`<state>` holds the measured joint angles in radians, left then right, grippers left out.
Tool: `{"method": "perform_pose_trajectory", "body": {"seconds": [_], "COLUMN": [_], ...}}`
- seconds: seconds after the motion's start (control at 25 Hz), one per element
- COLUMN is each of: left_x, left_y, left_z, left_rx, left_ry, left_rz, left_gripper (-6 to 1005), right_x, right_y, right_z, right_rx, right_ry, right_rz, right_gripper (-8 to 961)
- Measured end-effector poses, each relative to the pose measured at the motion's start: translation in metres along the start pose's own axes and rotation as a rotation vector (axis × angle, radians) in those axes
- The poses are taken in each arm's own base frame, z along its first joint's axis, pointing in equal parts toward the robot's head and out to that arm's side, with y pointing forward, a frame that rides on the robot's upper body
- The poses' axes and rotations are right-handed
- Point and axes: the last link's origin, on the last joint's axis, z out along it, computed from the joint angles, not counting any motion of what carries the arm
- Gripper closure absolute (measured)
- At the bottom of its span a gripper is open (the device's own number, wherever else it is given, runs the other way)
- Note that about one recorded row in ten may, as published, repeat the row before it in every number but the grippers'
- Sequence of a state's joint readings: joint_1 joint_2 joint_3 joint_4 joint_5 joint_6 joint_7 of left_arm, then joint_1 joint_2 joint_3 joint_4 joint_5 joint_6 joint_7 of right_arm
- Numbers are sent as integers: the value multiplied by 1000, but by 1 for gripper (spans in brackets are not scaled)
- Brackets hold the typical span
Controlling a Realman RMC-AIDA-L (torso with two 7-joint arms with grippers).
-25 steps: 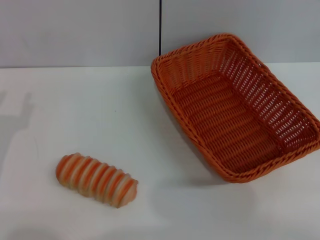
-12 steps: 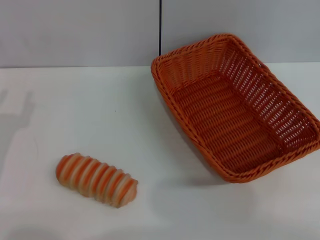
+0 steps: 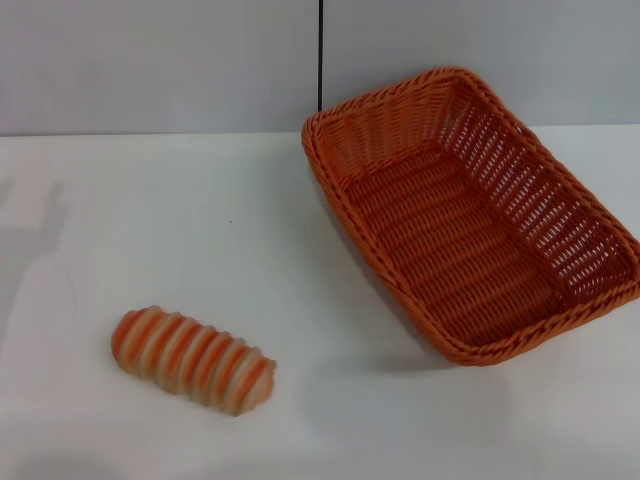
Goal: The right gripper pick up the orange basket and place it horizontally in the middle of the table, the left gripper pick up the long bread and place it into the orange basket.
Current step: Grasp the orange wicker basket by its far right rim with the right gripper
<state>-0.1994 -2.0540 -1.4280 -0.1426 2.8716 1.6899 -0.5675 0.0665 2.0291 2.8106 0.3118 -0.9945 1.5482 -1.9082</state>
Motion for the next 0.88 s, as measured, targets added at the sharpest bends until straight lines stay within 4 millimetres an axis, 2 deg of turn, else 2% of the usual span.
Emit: {"method": "perform_pose_trajectory", "body": {"seconds": [0.16, 0.48, 0.68, 0.88], "left_x": [0, 0, -1, -1], "left_y": [0, -1, -1, -2], "left_z": [0, 0, -1, -1], "left_rx": [2, 1, 4, 9], "left_ry": [-2, -4, -9, -15], "left_rz": [1, 3, 6, 12], "left_gripper": [324, 324, 324, 324], "right_x": [0, -7, -31, -54], "right_y": [-2, -17, -16, 1], "right_z": [0, 6, 25, 53], "right_rx": [17, 57, -30, -134], "right_ry": [-1, 73, 199, 399], "right_rz": [-12, 106, 197, 249], "right_gripper": [951, 700, 559, 366]}}
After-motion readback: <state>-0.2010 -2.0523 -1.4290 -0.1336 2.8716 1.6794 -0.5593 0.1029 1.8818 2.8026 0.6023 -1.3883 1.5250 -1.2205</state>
